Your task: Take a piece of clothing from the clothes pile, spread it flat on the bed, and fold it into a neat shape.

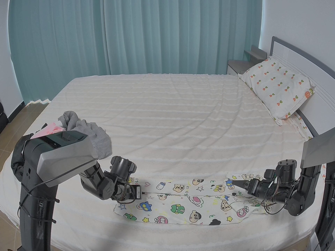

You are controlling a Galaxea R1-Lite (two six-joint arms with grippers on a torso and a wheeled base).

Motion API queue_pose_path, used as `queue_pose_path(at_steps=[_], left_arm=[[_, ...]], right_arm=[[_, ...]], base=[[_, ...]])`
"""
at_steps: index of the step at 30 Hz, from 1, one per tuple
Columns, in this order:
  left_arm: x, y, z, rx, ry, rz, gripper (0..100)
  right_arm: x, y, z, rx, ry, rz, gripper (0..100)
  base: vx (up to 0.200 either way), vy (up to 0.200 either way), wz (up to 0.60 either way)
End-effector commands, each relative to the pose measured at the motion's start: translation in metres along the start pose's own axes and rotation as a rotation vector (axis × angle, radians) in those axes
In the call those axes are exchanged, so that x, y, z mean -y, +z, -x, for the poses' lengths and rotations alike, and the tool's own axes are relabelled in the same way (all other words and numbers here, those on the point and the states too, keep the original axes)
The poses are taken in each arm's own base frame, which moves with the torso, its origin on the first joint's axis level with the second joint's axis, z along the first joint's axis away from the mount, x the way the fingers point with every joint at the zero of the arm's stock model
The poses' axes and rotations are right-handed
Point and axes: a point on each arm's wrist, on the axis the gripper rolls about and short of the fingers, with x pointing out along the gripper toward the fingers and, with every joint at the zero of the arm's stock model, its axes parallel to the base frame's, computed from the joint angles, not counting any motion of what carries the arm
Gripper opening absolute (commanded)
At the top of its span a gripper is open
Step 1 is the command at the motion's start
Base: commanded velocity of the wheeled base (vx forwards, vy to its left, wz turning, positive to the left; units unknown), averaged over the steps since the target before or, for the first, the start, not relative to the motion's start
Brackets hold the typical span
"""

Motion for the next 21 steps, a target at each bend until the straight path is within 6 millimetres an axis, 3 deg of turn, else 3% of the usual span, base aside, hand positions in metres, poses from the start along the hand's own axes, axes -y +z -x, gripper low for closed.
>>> queue_pose_path(at_steps=[1, 10, 21], left_arm=[[-0.003, 0.003, 0.009, 0.016, 0.008, 0.008, 0], [-0.019, 0.012, 0.021, 0.040, 0.031, 0.048, 0], [-0.067, 0.029, 0.062, 0.113, 0.079, 0.172, 0]], right_arm=[[0.000, 0.000, 0.000, 0.000, 0.000, -0.001, 100], [0.000, 0.000, 0.000, 0.001, 0.000, -0.002, 100], [0.000, 0.002, 0.001, 0.010, 0.004, -0.002, 100]], base=[[0.000, 0.000, 0.00], [0.000, 0.000, 0.00], [0.000, 0.000, 0.00]])
